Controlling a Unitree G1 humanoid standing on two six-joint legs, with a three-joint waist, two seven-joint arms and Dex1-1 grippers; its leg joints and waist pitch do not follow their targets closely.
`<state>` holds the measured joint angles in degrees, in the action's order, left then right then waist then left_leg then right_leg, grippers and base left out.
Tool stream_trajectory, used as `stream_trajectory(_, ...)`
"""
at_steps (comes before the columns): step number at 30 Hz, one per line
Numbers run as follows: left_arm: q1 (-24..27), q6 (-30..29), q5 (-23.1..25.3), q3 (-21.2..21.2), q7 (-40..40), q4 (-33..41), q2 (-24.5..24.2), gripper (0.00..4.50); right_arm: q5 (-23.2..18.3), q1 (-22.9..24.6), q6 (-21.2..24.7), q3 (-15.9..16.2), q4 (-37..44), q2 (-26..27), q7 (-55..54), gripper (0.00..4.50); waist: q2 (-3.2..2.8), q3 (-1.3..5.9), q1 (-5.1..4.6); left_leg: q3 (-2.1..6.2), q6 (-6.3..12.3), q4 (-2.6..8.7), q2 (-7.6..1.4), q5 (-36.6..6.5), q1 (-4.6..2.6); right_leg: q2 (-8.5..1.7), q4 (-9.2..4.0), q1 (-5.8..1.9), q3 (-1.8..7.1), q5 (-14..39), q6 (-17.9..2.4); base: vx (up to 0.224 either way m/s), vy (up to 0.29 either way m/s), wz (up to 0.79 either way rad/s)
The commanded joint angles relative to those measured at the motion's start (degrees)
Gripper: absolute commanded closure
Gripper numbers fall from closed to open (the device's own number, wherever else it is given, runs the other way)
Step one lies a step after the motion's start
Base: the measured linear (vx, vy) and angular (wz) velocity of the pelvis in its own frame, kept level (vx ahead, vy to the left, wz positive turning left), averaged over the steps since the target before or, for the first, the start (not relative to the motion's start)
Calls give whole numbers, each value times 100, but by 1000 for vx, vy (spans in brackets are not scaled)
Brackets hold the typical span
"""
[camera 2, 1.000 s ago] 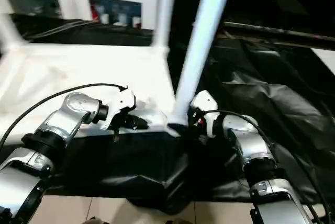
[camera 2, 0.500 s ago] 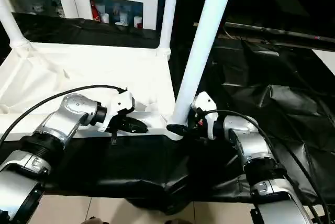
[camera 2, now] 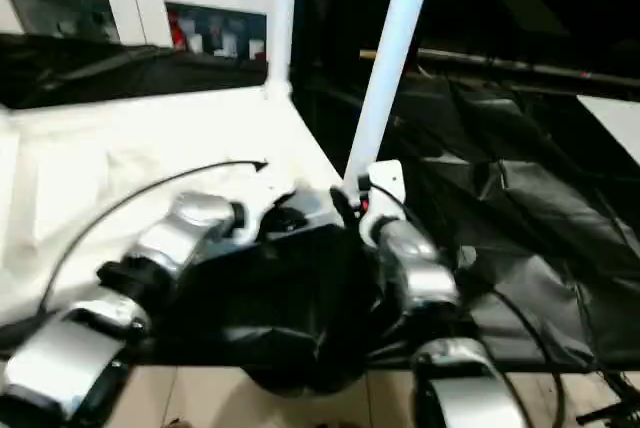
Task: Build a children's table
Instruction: Rotate leg to tighten
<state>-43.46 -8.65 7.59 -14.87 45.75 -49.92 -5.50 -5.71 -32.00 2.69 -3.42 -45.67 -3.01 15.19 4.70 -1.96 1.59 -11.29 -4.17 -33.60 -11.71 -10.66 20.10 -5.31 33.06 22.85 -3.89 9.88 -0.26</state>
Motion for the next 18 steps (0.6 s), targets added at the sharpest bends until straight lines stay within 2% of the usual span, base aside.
stream_trajectory(1, 20, 66, -98, -197, 15, -143, 474, 450, 193, -27, 18, 428, -171, 276, 131, 183, -20, 209, -59, 156, -57, 476, -149, -2413, -95, -304, -586, -37, 166, 3330, -396, 0, 0, 0)
stream_trajectory(2, 33, 131, -88, -200, 58, -146, 458, 450, 70, -11, -58, 360, -129, 286, 296, 127, -6, 219, -55, 154, -30, 477, -146, -2407, -87, -303, -576, -50, 170, 3259, -411, 0, 0, 0)
stream_trajectory(4, 52, 233, -83, -199, 132, -147, 415, 450, -36, -16, -66, 266, -114, 299, 349, 114, -11, 217, -51, 149, 14, 488, -150, -2378, -74, -300, -564, -51, 183, 3140, -445, 0, 0, 0)
stream_trajectory(5, 88, 251, -84, -195, 231, -124, 324, 450, 57, -25, -162, 361, -113, 215, 512, 93, -3, 222, -50, 145, 24, 490, -153, -2360, -63, -301, -554, -58, 188, 3068, -476, 0, 0, 0)
stream_trajectory(6, 88, 251, -84, -195, 231, -124, 324, 450, 57, -25, -162, 361, -113, 215, 512, 93, -9, 221, -44, 144, 35, 492, -156, -2338, -60, -308, -550, -60, 193, 3038, -501, 0, 0, 0)
stream_trajectory(7, 117, 316, -76, -210, 292, -102, 261, 450, 154, -21, -236, 464, -117, 138, 639, 93, 18, 217, -49, 142, 45, 493, -155, -2328, -50, -307, -549, -62, 190, 3046, -503, 0, 0, 0)
stream_trajectory(9, 248, 480, -95, -237, 688, 45, -43, 450, 147, 100, -322, 682, 123, -244, 1599, 93, 28, 225, -15, 140, 136, 484, -156, -2209, -21, -332, -549, -108, 195, 3041, -496, 0, 0, 0)
stream_trajectory(11, 298, 470, -119, -232, 916, 122, -170, 450, 85, 154, -310, 714, 242, -429, 2044, 93, 25, 227, 5, 117, 197, 481, -170, -2067, -22, -326, -523, -93, 221, 2807, -578, 0, 0, 0)
stream_trajectory(12, 365, 610, -143, -268, 1202, 218, -332, 450, 50, 228, -353, 810, 386, -668, 2560, 93, 65, 226, -4, 110, 218, 482, -168, -2022, -10, -323, -517, -104, 222, 2770, -601, 0, 0, 0)
stream_trajectory(13, 371, 623, -148, -269, 1226, 226, -344, 450, 48, 233, -356, 818, 397, -684, 2594, 93, 51, 233, 32, 110, 276, 480, -175, -1870, 6, -332, -495, -142, 227, 2628, -645, 0, 0, 0)
stream_trajectory(14, 438, 648, -231, -256, 1515, 330, -482, 450, 17, 298, -372, 919, 540, -890, 3029, 93, 36, 232, 34, 97, 301, 481, -179, -1791, -4, -327, -480, -126, 237, 2480, -710, 0, 0, 0)
stream_trajectory(16, 508, 631, -347, -252, 1945, 472, -675, 450, -67, 341, -327, 995, 712, -1166, 3593, 93, 31, 245, 49, 88, 341, 475, -187, -1698, -10, -321, -452, -142, 238, 2336, -815, 0, 0, 0)
stream_trajectory(18, 552, 593, -368, -291, 2218, 570, -839, 450, -114, 352, -328, 1046, 814, -1376, 4025, 93, 20, 270, 55, 81, 373, 466, -205, -1439, 17, -313, -370, -181, 240, 1828, -1015, 0, 0, 0)
